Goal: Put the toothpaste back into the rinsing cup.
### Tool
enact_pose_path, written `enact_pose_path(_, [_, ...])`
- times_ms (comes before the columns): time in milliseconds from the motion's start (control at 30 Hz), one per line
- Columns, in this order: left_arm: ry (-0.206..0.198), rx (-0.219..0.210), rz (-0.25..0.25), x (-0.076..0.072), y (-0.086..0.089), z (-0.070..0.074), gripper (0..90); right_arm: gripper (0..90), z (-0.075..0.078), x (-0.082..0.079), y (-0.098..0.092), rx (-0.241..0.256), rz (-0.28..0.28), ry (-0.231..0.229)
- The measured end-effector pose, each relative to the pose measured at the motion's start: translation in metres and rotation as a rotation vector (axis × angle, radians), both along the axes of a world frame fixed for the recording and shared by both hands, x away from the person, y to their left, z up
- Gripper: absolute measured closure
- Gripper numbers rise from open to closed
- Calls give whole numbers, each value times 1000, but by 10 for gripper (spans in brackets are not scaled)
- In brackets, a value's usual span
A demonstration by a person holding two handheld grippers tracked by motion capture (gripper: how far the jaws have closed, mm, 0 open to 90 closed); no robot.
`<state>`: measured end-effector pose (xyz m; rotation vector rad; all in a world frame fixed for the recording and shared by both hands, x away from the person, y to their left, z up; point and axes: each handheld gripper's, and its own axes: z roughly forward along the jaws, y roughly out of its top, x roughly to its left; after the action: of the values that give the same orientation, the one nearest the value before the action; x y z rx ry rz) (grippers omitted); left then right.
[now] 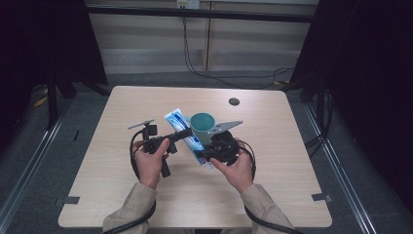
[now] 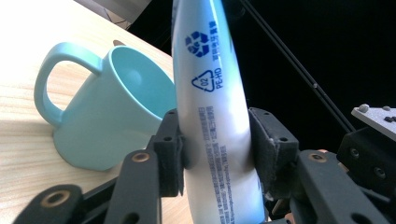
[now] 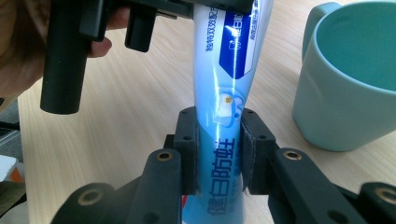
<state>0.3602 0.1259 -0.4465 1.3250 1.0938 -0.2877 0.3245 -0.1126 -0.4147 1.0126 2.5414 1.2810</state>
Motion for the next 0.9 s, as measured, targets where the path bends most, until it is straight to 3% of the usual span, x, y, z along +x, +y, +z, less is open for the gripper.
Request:
enact_pose_path(100, [-3, 7, 5, -1, 0, 2, 622, 703, -1, 0, 1, 5, 2, 1])
enact_pose_path(500, [-118, 110, -14, -8, -4, 19, 704, 617, -6, -2, 6, 17, 16, -5])
enact_pose_path(900, [-163, 146, -40, -8, -8, 23, 717, 559, -8, -2, 3, 44, 4, -2])
